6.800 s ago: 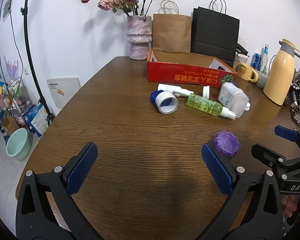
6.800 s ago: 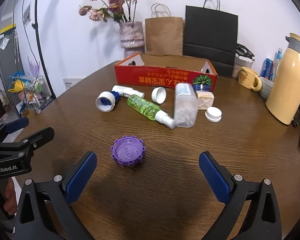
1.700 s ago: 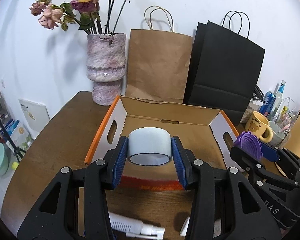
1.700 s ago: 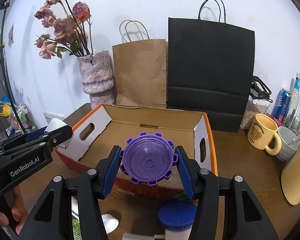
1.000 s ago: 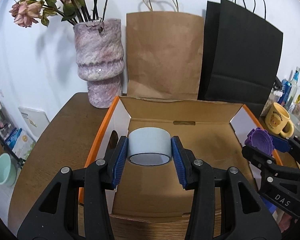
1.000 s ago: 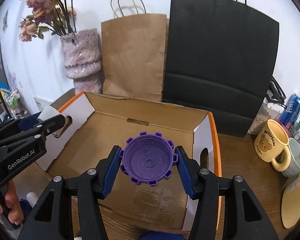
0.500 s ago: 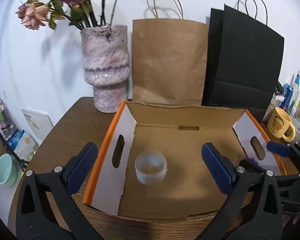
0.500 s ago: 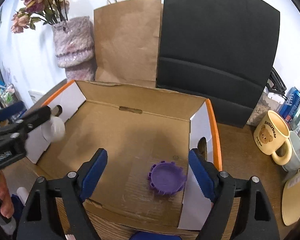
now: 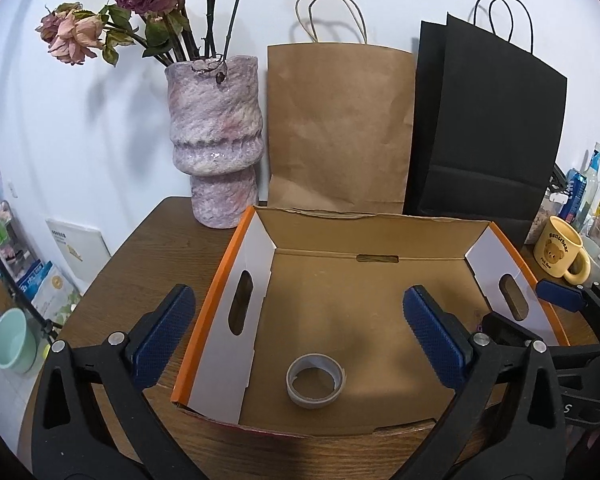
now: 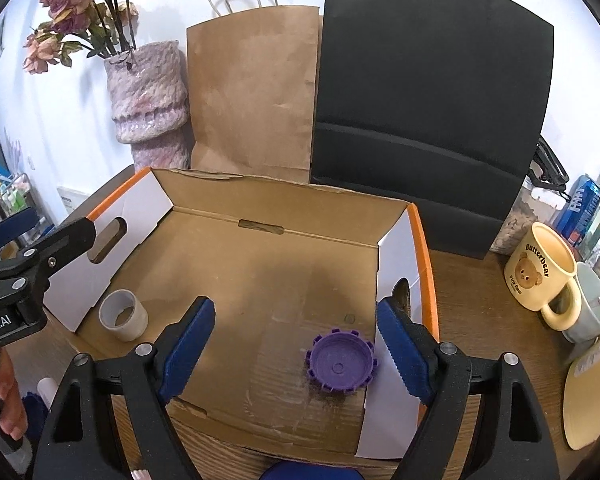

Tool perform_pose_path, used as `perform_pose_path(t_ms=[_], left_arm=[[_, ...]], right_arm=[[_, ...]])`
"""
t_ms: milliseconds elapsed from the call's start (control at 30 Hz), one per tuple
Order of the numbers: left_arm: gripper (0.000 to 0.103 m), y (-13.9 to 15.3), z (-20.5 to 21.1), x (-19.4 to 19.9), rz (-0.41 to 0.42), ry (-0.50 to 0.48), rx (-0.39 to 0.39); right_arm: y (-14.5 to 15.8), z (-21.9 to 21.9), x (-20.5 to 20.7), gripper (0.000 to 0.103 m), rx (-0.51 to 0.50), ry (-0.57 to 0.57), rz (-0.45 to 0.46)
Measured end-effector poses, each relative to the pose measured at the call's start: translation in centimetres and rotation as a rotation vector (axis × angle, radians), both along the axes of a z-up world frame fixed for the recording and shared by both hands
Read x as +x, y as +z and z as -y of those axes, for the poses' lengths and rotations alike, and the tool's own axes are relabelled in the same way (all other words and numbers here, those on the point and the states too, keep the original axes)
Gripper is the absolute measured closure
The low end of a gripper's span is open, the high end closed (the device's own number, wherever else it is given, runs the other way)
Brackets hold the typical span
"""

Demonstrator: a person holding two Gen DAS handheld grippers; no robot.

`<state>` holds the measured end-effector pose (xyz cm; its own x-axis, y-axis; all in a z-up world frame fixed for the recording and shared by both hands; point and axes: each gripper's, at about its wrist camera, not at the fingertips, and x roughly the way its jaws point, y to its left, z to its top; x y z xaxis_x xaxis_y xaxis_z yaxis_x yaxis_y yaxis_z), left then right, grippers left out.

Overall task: Organize rigid objects
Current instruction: 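Withdraw both grippers from the box back toward the table items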

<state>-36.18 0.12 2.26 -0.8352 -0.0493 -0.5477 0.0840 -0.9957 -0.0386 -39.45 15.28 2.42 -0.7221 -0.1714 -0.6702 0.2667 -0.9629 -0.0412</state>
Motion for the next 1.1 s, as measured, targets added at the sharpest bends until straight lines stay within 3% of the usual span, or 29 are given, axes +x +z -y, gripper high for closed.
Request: perform_pose_path(t_ms=[600, 1100], left_arm=[[0.000, 1.0, 0.2, 3.6, -0.036, -0.012, 0.023], [0.000, 1.2, 0.9, 8.9, -0.055, -0.020, 0.035]], right_arm=[[1.6, -1.2, 3.7, 0.015, -0.018, -0.031, -0.070], [2.4, -1.9, 9.8, 0.015, -0.059, -0.022, -0.118]])
